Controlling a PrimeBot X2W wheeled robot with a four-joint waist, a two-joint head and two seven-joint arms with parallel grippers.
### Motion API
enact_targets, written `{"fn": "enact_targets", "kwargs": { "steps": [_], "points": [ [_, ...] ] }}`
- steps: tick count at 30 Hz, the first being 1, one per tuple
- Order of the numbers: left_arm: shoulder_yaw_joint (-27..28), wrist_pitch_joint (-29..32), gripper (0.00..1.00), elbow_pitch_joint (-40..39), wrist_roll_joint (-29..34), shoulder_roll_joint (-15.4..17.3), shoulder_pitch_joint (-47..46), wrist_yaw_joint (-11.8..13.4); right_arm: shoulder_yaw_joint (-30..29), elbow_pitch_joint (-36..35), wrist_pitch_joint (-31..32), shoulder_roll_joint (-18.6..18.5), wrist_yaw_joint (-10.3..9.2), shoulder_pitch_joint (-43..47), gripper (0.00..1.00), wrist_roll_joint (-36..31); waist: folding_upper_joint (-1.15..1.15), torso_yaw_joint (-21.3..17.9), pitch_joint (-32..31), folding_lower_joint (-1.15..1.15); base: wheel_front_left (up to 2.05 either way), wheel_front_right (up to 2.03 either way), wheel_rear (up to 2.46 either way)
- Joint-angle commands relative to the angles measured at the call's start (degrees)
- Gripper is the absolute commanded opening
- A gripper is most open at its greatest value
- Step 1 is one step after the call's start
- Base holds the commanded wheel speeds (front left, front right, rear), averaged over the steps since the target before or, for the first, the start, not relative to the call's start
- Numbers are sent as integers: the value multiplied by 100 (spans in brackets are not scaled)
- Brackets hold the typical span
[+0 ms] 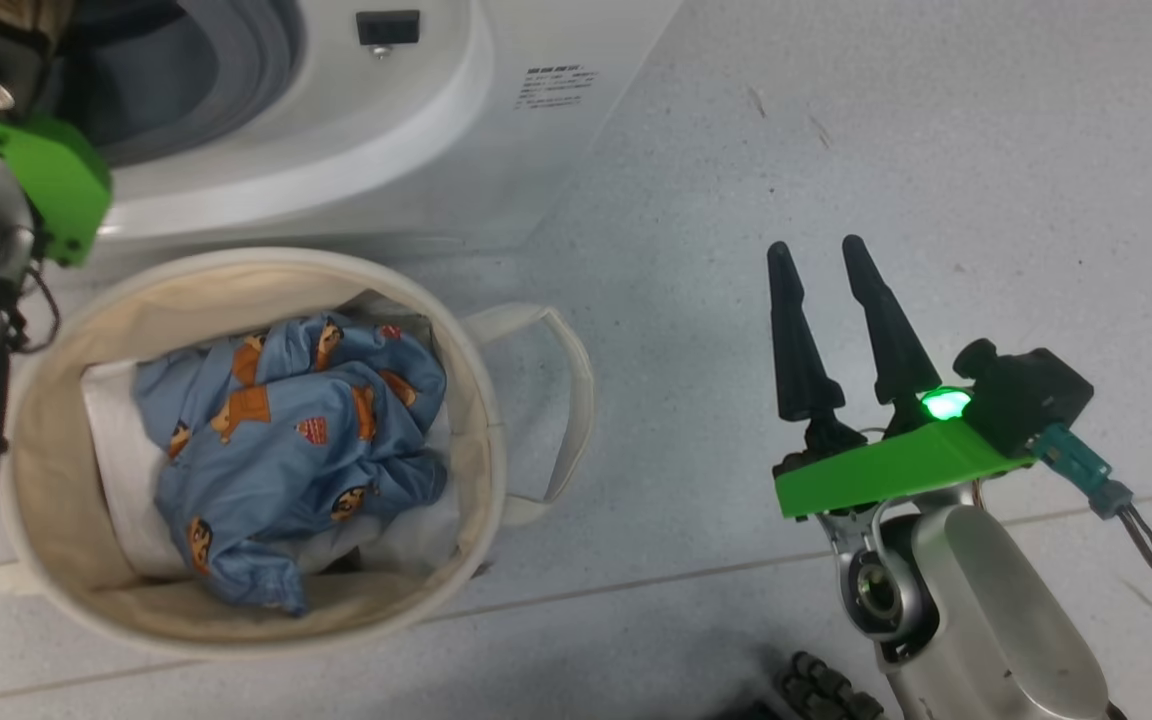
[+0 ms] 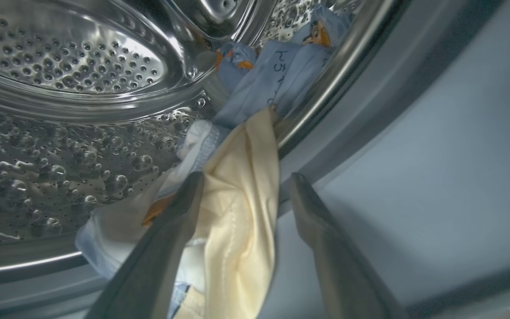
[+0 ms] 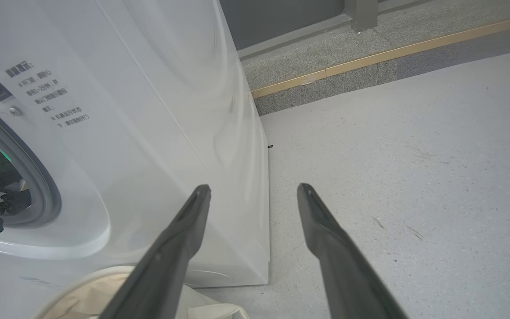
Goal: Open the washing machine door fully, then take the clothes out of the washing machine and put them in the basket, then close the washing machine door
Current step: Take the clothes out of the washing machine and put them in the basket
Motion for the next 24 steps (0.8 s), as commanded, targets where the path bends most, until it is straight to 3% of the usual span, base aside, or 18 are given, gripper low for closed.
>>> {"fn": "enact_targets", "kwargs": {
  "steps": [1, 6, 16, 17, 18, 24],
  "points": [
    [98, 20, 100, -65, 64, 330, -209, 81, 123, -184, -70, 20, 1, 42, 100, 32, 0, -3, 45, 0, 0, 0, 0],
    [21, -25, 100, 304, 143, 333, -603, 276, 148, -214, -70, 20, 1, -40, 100, 14, 0, -7, 211, 0, 0, 0, 0],
    [4, -223, 100, 1051, -23, 135, -1017, 368, 152, -219, -70, 20, 1, -164, 100, -118, 0, 5, 365, 0, 0, 0, 0],
    [18, -302, 5, 1099, -67, 104, -1025, 355, 161, -225, -70, 20, 1, -166, 100, -112, 0, 5, 347, 0, 0, 0, 0],
    [18, -379, 0, 1153, -101, 68, -1015, 333, 161, -222, -70, 20, 1, -159, 100, -112, 0, 17, 316, 0, 0, 0, 0],
    [-4, -898, 0, 1319, -247, -134, -922, 333, 85, -157, -70, 20, 1, -104, 100, -228, 0, 138, 87, 0, 0, 0, 0]
  ]
}}
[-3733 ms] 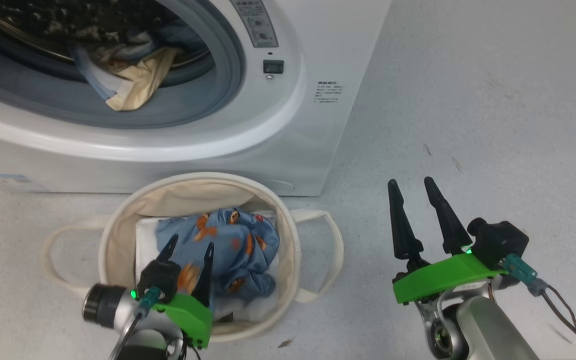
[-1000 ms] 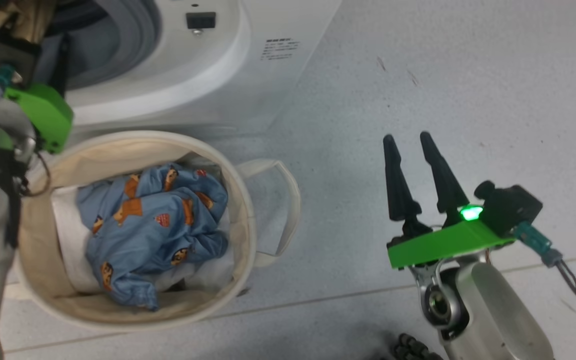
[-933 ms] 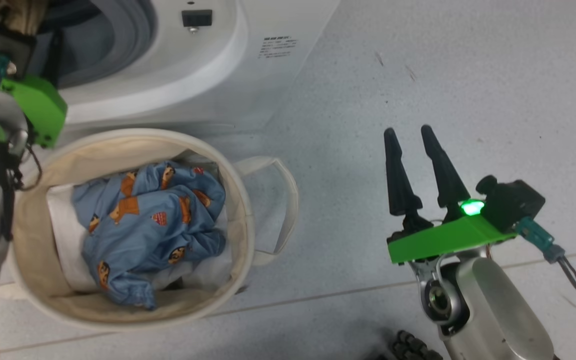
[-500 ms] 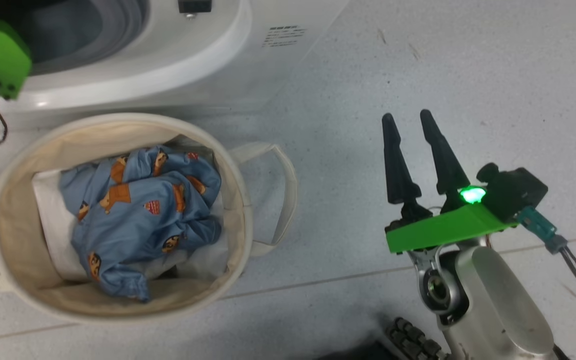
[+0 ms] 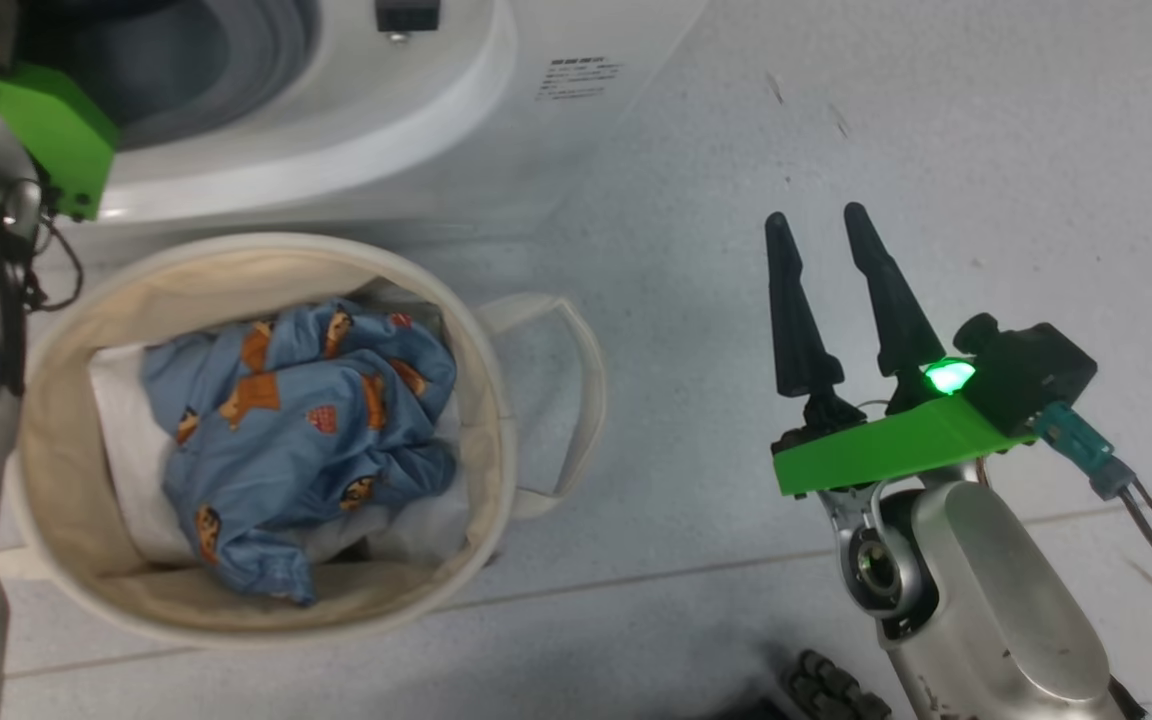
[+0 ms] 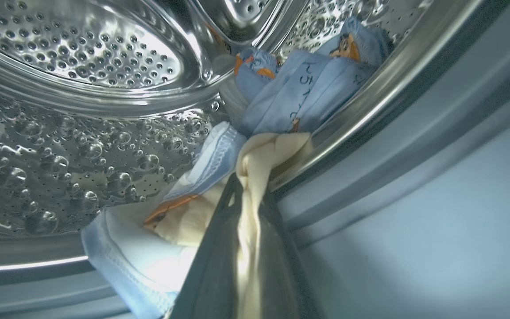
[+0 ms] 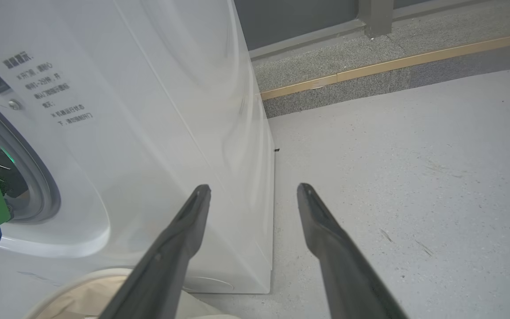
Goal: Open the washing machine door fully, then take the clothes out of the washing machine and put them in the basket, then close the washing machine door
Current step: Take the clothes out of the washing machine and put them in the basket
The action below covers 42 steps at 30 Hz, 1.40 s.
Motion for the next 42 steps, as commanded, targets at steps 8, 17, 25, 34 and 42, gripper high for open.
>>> {"fn": "enact_targets", "kwargs": {
  "steps": [8, 17, 25, 34, 42],
  "points": [
    [270, -389, 0, -825, -509, -93, 554, 117, -4, -53, -70, 21, 1, 254, 100, -168, 0, 347, -626, -1, 0, 0, 0],
    [542, -393, 0, -3118, -963, -216, 1952, 262, -62, 102, -70, 21, 1, 485, 100, -293, 0, 684, -1309, -1, 0, 0, 0],
    [914, -393, 0, -5412, -1202, -395, 3386, 382, -95, 234, -70, 21, 1, 818, 100, -336, 0, 914, -2039, -1, 0, 0, 0],
    [1073, -394, 0, -7629, -1125, -748, 4415, 377, -135, 321, -70, 21, 1, 1127, 100, -336, 0, 1053, -2577, -1, 0, 0, 0],
    [1050, -394, 0, -8759, -965, -937, 4921, 340, -87, 371, -70, 21, 1, 1317, 100, -339, 0, 1137, -2868, -1, 0, 0, 0]
  ]
}}
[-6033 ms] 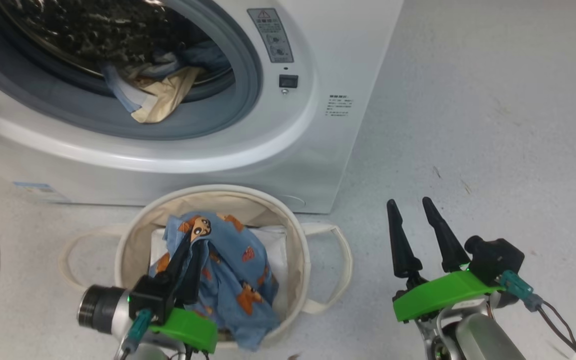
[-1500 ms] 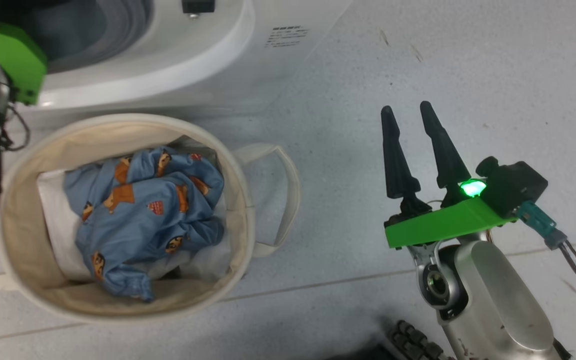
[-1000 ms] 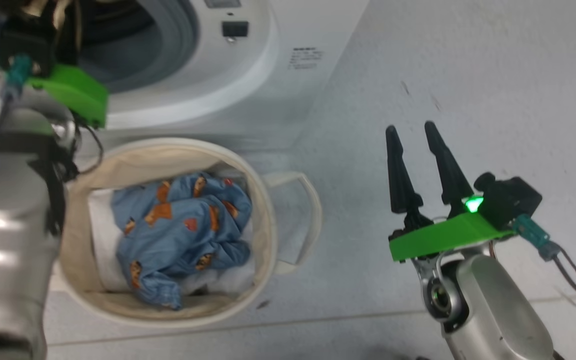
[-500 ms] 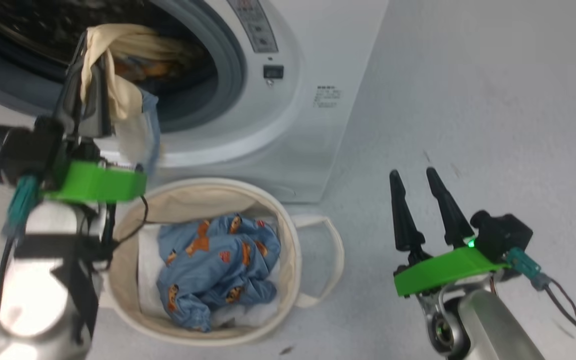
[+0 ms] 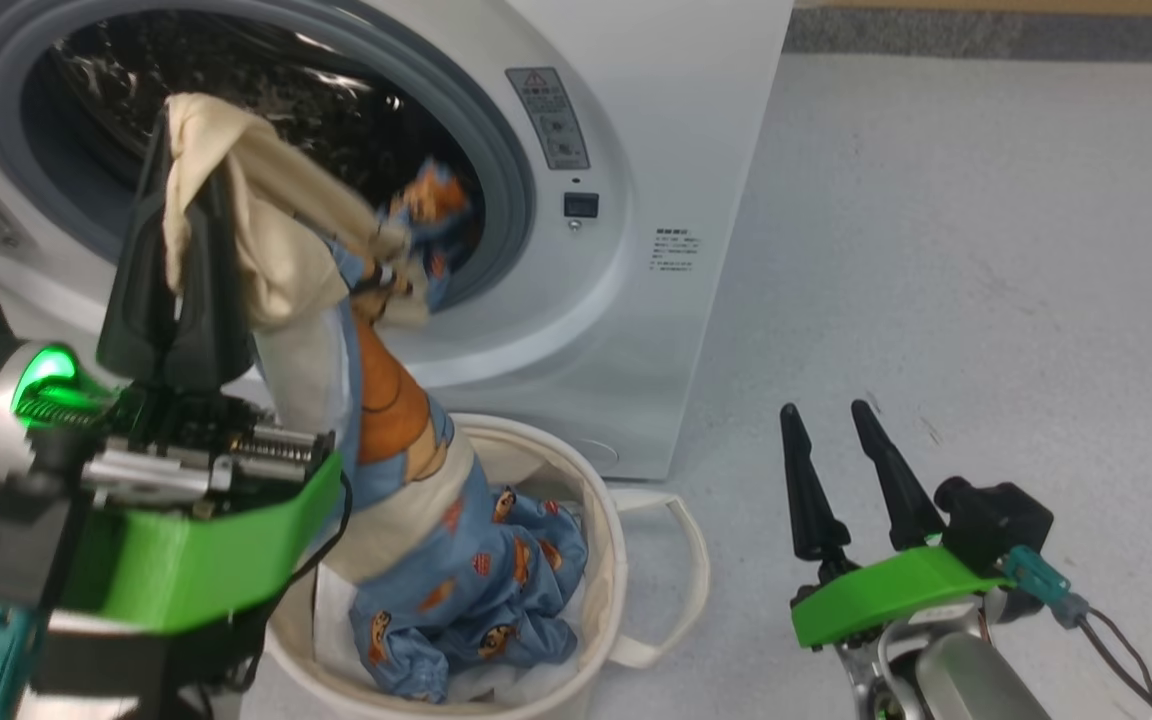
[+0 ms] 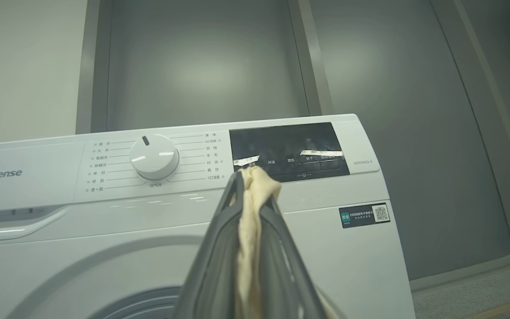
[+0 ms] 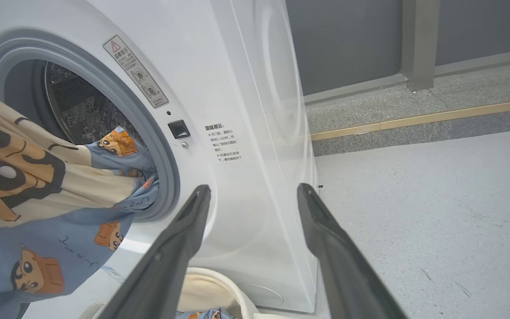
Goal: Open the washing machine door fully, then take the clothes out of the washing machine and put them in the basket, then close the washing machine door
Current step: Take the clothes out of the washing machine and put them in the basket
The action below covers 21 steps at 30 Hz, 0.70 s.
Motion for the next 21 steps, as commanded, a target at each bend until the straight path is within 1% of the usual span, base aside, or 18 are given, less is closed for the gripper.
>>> {"fn": "enact_targets", "kwargs": {
  "steps": [1, 9, 15, 21],
  "points": [
    [204, -21, 0, -367, 103, 85, -106, -10, 134, -152, -70, 23, 2, -2, 100, -38, 0, 31, -65, 0, 0, 0, 0],
    [63, -21, 0, -952, 235, 44, 93, -53, 203, -105, -70, 23, 2, 90, 100, -6, 0, 67, -238, 0, 0, 0, 0],
    [-51, -21, 0, -1296, 334, 30, 137, -19, 225, -87, -70, 23, 2, 142, 100, 25, 0, 75, -309, 0, 0, 0, 0],
    [-176, -21, 0, -1108, 315, 42, 264, -38, 255, -53, -70, 23, 2, 165, 100, 36, 0, 58, -324, 0, 0, 0, 0]
  ]
}}
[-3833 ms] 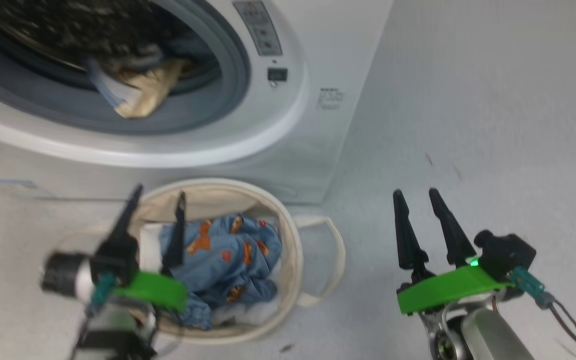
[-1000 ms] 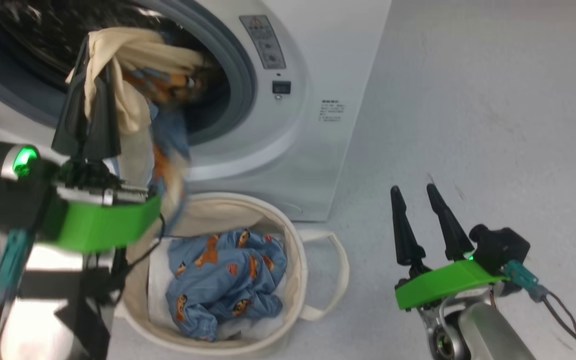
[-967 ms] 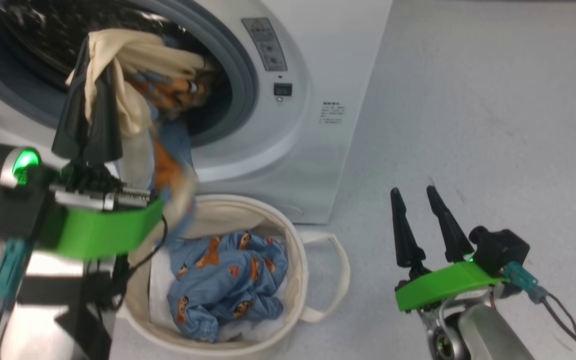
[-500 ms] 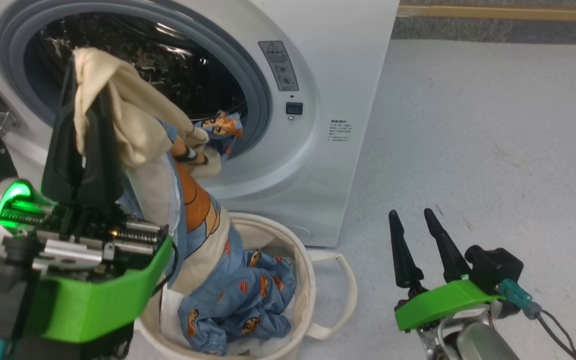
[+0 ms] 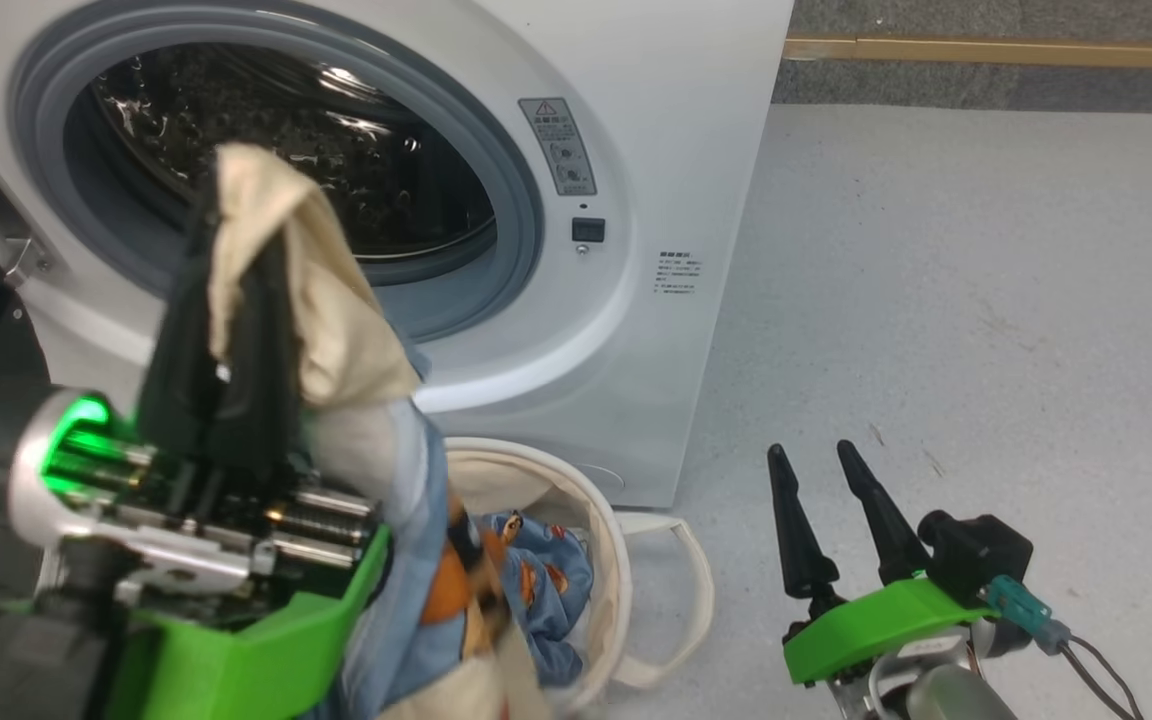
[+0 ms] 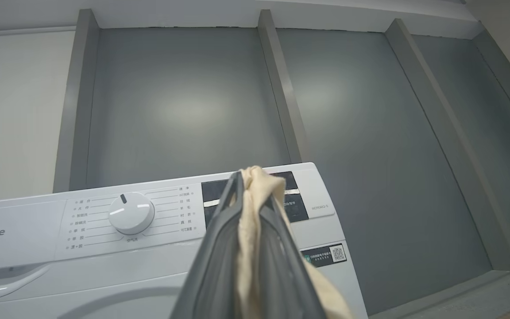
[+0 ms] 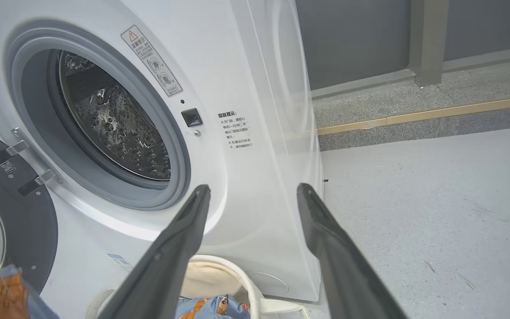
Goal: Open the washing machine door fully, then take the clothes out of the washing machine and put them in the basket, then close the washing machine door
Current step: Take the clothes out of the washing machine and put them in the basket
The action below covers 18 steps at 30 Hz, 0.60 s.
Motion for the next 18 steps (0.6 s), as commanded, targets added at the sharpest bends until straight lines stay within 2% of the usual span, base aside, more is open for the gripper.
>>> {"fn": "enact_targets", "kwargs": {
  "steps": [1, 9, 18],
  "points": [
    [168, -19, 0, -64, 14, 68, -69, 13, 120, -182, -70, 22, 2, -81, 100, 27, 0, -8, 28, 0, 0, 0, 0],
    [84, -19, 0, 266, 0, 35, -26, 45, 42, -230, -70, 22, 2, -190, 100, -17, 0, -25, 273, 0, 0, 0, 0],
    [-315, -19, 0, 1659, 182, 196, 416, 6, -88, -271, -70, 22, 2, -258, 100, -46, 0, -32, 510, 0, 0, 0, 0]
  ]
}}
